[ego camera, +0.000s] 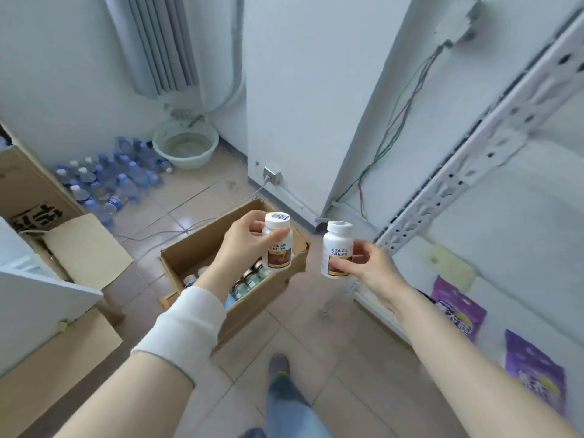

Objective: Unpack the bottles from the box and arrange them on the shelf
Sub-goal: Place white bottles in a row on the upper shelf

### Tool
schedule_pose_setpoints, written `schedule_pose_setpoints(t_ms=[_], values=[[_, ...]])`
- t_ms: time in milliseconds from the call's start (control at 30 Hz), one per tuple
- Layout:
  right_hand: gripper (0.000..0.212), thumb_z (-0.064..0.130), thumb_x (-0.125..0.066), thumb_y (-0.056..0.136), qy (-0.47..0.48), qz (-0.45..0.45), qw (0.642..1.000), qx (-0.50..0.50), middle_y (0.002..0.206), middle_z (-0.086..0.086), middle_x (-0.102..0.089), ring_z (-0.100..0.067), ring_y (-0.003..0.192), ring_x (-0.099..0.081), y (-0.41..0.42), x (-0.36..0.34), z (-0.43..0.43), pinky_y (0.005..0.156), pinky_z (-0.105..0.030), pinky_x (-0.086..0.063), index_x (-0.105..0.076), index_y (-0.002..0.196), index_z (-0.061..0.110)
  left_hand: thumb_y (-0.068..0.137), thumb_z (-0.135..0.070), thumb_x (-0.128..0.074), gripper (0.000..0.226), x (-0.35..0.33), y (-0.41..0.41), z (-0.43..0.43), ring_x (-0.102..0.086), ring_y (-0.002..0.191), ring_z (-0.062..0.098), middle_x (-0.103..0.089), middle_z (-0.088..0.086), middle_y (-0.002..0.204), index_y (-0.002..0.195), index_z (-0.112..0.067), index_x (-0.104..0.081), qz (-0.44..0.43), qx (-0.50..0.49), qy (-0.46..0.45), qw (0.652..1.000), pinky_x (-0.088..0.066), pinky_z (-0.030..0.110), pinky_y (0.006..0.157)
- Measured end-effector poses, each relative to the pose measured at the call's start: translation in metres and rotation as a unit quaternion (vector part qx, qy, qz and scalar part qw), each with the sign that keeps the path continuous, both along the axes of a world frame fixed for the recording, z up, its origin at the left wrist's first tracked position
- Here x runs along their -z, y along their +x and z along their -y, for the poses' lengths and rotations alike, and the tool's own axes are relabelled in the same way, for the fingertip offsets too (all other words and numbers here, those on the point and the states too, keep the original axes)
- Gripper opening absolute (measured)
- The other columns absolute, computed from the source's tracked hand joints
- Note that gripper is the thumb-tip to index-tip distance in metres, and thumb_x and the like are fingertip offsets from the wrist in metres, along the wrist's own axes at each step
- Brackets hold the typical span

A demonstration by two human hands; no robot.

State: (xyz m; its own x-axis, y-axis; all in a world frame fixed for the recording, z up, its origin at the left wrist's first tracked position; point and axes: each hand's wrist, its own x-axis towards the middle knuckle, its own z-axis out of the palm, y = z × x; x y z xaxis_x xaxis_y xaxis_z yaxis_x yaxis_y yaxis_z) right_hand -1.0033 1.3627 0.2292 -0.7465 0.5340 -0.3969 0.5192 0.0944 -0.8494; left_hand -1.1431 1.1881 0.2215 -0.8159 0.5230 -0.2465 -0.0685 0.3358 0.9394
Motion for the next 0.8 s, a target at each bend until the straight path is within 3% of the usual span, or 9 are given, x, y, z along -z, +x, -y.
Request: schedule_pose_setpoints(t_ms=[100,233,400,567,700,800], values=[[0.033,0.018,-0.078,0.073,0.026,-0.036,0.998,0.040,0.090,0.006,-0.067,-0.010,0.084,-0.063,0.052,-0.047,-0.012,0.065,-0.013,-0.045,-0.060,0.100,0.021,0.079,-0.034,-0.071,0.028,-0.053,0.029,-0.025,-0.065,0.093,0.016,-0.064,-0.005,0.095,0.101,-0.028,-0.057,-0.053,0.051,0.022,0.997,-0.055,0.038,0.084],[0.031,0.019,-0.079,0.069,0.073,-0.074,0.990,0.098,0.092,0.001,-0.070,-0.013,0.085,-0.066,0.115,-0.102,-0.036,0.080,-0.027,-0.048,-0.061,0.094,0.023,0.079,-0.034,-0.072,0.034,-0.120,0.069,-0.070,-0.064,0.093,0.018,-0.062,-0.005,0.094,0.108,-0.024,-0.059,-0.101,0.118,0.074,0.985,-0.051,0.031,0.074],[0.028,0.016,-0.077,0.072,0.129,-0.127,0.974,0.138,0.086,0.008,-0.067,-0.001,0.074,-0.062,0.183,-0.170,-0.072,0.063,-0.011,-0.045,-0.057,0.088,0.027,0.076,-0.038,-0.072,0.039,-0.191,0.118,-0.136,-0.066,0.094,0.019,-0.062,0.001,0.098,0.110,-0.022,-0.062,-0.145,0.204,0.119,0.961,-0.057,0.037,0.079],[0.029,0.019,-0.077,0.072,0.174,-0.150,0.959,0.167,0.096,0.005,-0.066,-0.006,0.084,-0.062,0.239,-0.221,-0.125,0.074,-0.021,-0.046,-0.058,0.094,0.026,0.075,-0.039,-0.073,0.031,-0.248,0.164,-0.216,-0.066,0.091,0.016,-0.063,0.001,0.098,0.102,-0.025,-0.064,-0.183,0.256,0.159,0.936,-0.056,0.031,0.074],[0.027,0.017,-0.076,0.072,0.201,-0.186,0.942,0.194,0.091,0.006,-0.067,-0.006,0.081,-0.064,0.270,-0.254,-0.176,0.074,-0.018,-0.048,-0.059,0.090,0.027,0.082,-0.028,-0.069,0.024,-0.283,0.193,-0.288,-0.063,0.083,0.011,-0.061,0.008,0.101,0.103,-0.021,-0.061,-0.179,0.285,0.191,0.922,-0.057,0.020,0.065],[0.025,0.018,-0.076,0.072,0.217,-0.206,0.929,0.216,0.090,0.005,-0.068,-0.010,0.082,-0.065,0.285,-0.272,-0.220,0.082,-0.025,-0.049,-0.059,0.088,0.026,0.082,-0.025,-0.069,0.023,-0.300,0.205,-0.341,-0.062,0.083,0.010,-0.060,0.006,0.098,0.103,-0.021,-0.061,-0.175,0.295,0.206,0.916,-0.057,0.024,0.073]])
